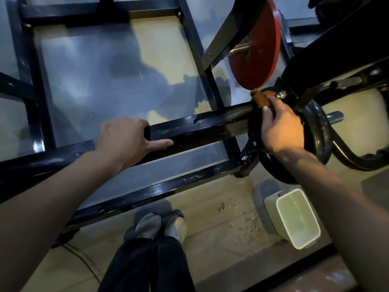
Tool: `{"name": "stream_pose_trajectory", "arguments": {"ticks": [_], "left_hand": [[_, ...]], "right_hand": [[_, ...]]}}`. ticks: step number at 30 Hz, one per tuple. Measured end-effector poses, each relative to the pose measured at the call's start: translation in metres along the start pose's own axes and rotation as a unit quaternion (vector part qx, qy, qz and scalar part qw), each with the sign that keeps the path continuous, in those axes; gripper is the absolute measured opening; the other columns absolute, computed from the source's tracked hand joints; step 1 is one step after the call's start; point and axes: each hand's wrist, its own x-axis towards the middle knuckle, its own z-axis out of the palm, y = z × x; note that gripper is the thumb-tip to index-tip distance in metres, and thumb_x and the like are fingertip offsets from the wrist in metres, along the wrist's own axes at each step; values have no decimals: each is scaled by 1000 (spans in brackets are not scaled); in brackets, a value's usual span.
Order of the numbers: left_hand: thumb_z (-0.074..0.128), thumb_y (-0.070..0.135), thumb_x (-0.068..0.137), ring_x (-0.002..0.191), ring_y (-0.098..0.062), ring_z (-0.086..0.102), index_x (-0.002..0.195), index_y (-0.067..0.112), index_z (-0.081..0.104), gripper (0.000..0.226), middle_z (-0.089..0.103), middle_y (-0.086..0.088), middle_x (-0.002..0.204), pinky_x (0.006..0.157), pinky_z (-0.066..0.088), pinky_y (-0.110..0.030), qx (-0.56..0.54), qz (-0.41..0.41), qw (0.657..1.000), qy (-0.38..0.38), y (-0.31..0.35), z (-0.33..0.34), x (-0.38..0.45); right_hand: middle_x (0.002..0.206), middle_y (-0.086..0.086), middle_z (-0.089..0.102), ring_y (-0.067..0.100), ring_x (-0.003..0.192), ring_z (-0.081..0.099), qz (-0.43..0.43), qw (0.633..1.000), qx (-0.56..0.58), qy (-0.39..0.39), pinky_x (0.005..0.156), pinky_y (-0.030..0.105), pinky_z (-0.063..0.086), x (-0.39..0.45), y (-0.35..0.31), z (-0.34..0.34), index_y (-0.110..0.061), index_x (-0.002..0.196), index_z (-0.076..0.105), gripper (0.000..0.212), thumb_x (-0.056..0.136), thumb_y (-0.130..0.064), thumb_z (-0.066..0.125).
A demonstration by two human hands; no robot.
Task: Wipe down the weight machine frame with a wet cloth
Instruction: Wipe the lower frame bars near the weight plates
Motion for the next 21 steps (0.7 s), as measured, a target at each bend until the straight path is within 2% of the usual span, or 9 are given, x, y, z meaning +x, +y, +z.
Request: {"name": "stream_pose_trajectory", "arguments": {"ticks": [2, 4, 6, 9, 12, 14, 16, 18, 21], "left_hand": [[50, 93, 71, 55, -25, 44, 66, 17, 50, 76, 53, -6, 59, 54, 30, -31, -4, 0, 1000, 3, 0, 1, -1], [49, 93, 70, 56, -26, 44, 66, 17, 49, 76, 52, -6, 58, 54, 30, -32, -10, 1, 1000, 11, -1, 2, -1], [48, 94, 68, 57, -29, 46, 66, 18, 51, 76, 51, -6, 58, 56, 33, -33, -16, 2, 1000, 13, -1, 3, -1], [50, 93, 69, 58, -29, 47, 67, 17, 54, 76, 52, -5, 58, 59, 39, -35, -31, 1, 1000, 3, -1, 3, 0], [56, 89, 72, 57, -28, 45, 66, 15, 50, 75, 51, -7, 57, 62, 42, -36, -44, -6, 999, 1, 0, 3, 0], [56, 89, 72, 61, -32, 48, 67, 14, 51, 75, 52, -8, 59, 65, 46, -37, -46, -12, 999, -1, 1, 4, -2], [56, 90, 71, 62, -33, 51, 67, 15, 50, 75, 52, -9, 60, 61, 44, -36, -49, -13, 999, -2, 1, 5, -2], [57, 90, 71, 62, -33, 52, 67, 15, 50, 75, 52, -9, 59, 57, 40, -34, -49, -15, 999, -4, 1, 5, -2], [56, 91, 68, 62, -33, 53, 67, 17, 53, 74, 53, -8, 59, 56, 40, -34, -47, -12, 999, 1, 0, 5, 0]], "right_hand": [[148, 6, 55, 29, 128, 59, -7, 999, 34, 2, 109, 45, 49, -19, -23, 16, -23, 151, 48, 44, 109, -35, 43], [148, 3, 55, 22, 118, 64, -72, 994, 78, -33, 99, 36, 56, -42, -49, 31, -26, 150, 49, 42, 109, -34, 45], [149, 0, 55, 19, 115, 64, -186, 974, 92, -86, 98, 32, 56, -61, -64, 37, -24, 149, 51, 42, 108, -31, 47], [153, -2, 53, 23, 119, 64, -330, 935, 44, -122, 101, 43, 55, -53, -51, 24, -25, 150, 52, 44, 106, -30, 53], [148, -3, 56, 24, 116, 63, -204, 973, -33, -100, 94, 38, 54, -17, -14, -1, -40, 151, 44, 44, 108, -37, 47], [143, 5, 60, 32, 120, 62, -42, 997, -55, -39, 98, 43, 50, 3, 3, -10, -35, 151, 46, 43, 108, -38, 44], [145, 9, 58, 35, 126, 60, 36, 998, -44, -13, 104, 46, 48, 0, -12, -4, -28, 150, 49, 43, 108, -37, 43], [152, 7, 53, 32, 129, 58, 14, 999, -19, -23, 105, 44, 47, -23, -45, 17, -27, 151, 49, 45, 108, -38, 43], [157, -1, 47, 28, 122, 61, -116, 991, 31, -65, 101, 41, 51, -69, -94, 46, -28, 151, 50, 44, 108, -37, 46]]}}
